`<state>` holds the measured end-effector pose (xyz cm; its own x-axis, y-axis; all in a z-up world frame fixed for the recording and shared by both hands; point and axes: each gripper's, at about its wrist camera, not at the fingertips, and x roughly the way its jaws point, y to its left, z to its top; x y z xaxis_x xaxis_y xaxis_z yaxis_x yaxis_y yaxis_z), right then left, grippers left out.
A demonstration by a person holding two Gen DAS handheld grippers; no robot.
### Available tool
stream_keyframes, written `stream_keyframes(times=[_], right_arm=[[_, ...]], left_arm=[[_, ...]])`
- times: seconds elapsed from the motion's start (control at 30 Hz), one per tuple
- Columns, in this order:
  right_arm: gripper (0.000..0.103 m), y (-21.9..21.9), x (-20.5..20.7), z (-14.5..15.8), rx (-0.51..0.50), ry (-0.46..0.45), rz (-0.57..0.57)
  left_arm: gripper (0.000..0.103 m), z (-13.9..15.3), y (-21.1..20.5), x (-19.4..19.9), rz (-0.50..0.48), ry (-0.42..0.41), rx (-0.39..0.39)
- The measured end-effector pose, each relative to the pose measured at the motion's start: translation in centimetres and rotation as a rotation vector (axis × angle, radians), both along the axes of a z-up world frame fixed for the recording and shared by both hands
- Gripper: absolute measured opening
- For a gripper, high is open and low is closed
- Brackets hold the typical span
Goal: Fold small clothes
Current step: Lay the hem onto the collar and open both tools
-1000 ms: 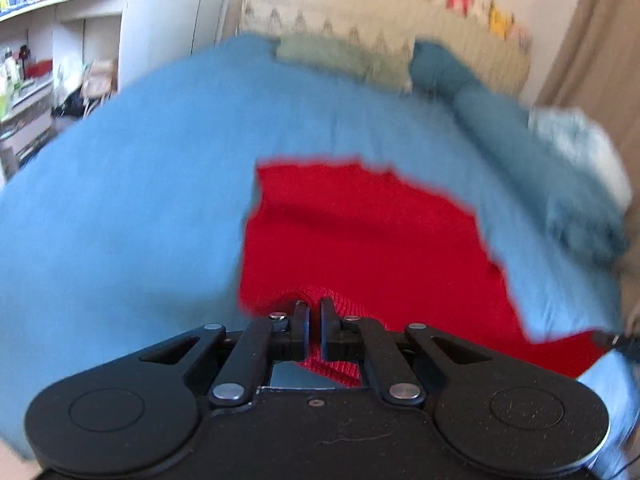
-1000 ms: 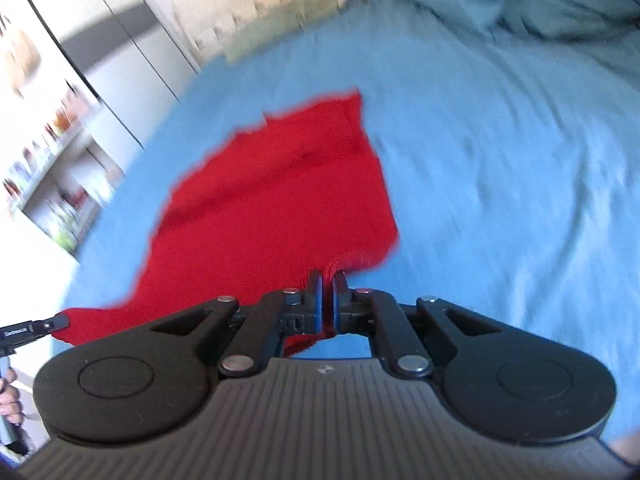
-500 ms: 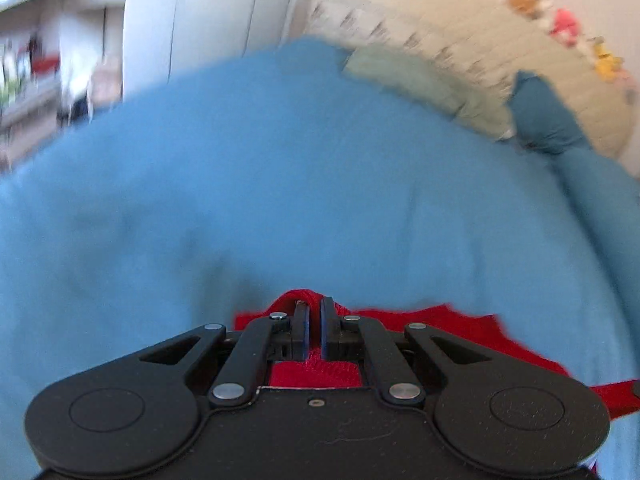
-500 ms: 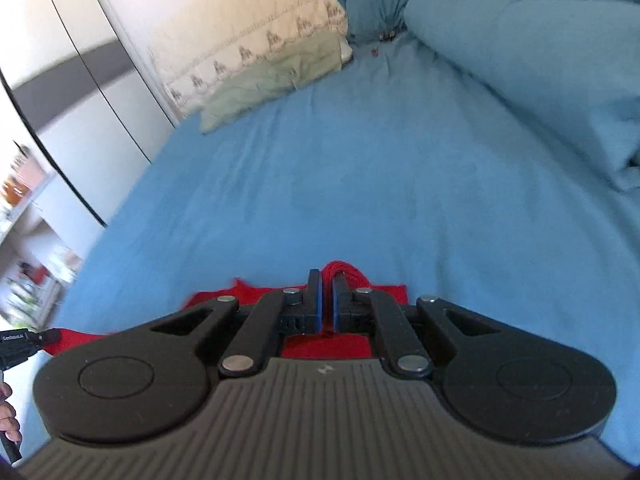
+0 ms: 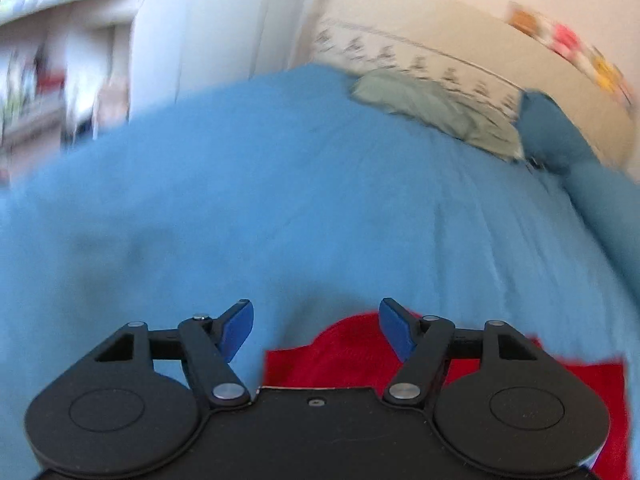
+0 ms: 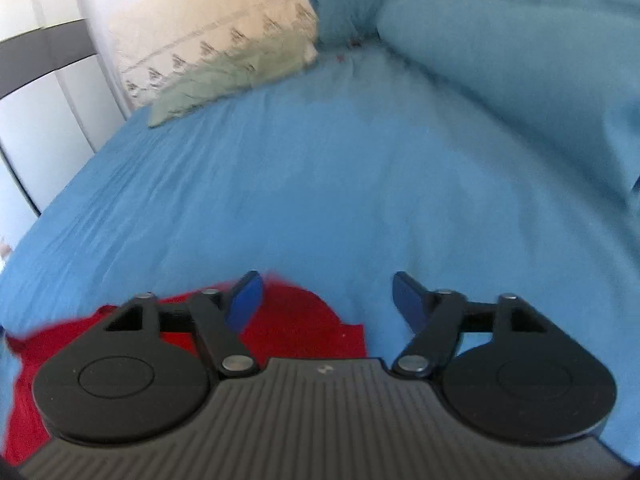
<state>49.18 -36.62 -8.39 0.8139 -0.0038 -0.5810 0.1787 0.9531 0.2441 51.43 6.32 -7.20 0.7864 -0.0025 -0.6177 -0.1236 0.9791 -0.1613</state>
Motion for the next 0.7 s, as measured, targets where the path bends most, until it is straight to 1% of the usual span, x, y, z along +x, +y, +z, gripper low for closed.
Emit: stream_keyframes(times=[0.03, 0.07, 0.1, 0.13, 0.2, 0.23, 0.3, 0.37, 0.43, 0.47, 0.53, 0.63, 0.7], right_arm=[[0.089, 0.5, -1.2, 0.4, -0.004, -0.010, 0.028], [0.090, 1.0, -2.3, 0.5, -0.003, -0.017, 0.061], [0.091, 1.7, -3.6, 0.5, -0.003, -0.026, 0.100], [0.096, 2.5, -4.9, 0.4, -0.009, -0.034, 0.135], [0.102, 4.3, -7.0, -0.4, -0.030, -0.035, 0.187], [0.102, 5.2, -7.9, -0.9, -0.035, -0.022, 0.214], [0.102, 6.9, -8.8, -2.2, -0.049, 0.010, 0.242], [0.102, 7.6, -9.2, -3.9, -0.056, 0.061, 0.252], [0.102, 7.5, -9.6, -5.5, -0.078, 0.110, 0.223], [0.101, 7.0, -9.8, -6.1, -0.091, 0.127, 0.204], [0.100, 5.8, -10.8, -6.8, -0.093, 0.118, 0.182], [0.098, 4.6, -11.8, -6.5, -0.116, 0.116, 0.179], [0.100, 4.1, -12.6, -5.9, -0.195, 0.157, 0.133]], left_arm=[[0.081, 0.7, -0.7, -1.6, -0.056, -0.016, 0.039], [0.096, 0.8, -1.3, -2.7, -0.103, -0.030, 0.057], [0.102, 0.8, -1.9, -4.0, -0.150, -0.039, 0.066], [0.103, 0.5, -2.6, -5.6, -0.207, -0.039, 0.060], [0.103, -0.8, -3.6, -7.4, -0.287, -0.014, 0.045], [0.103, -1.8, -4.1, -8.0, -0.304, 0.008, 0.052], [0.103, -4.0, -4.6, -8.8, -0.308, 0.055, 0.078], [0.102, -6.2, -4.4, -9.2, -0.298, 0.115, 0.075], [0.102, -7.8, -3.7, -9.8, -0.266, 0.165, 0.081], [0.102, -8.3, -3.2, -10.2, -0.258, 0.173, 0.078], [0.102, -8.4, -2.6, -11.0, -0.267, 0.159, 0.090], [0.102, -8.0, -2.7, -11.8, -0.294, 0.162, 0.152], [0.102, -7.3, -2.5, -12.0, -0.275, 0.150, 0.207]])
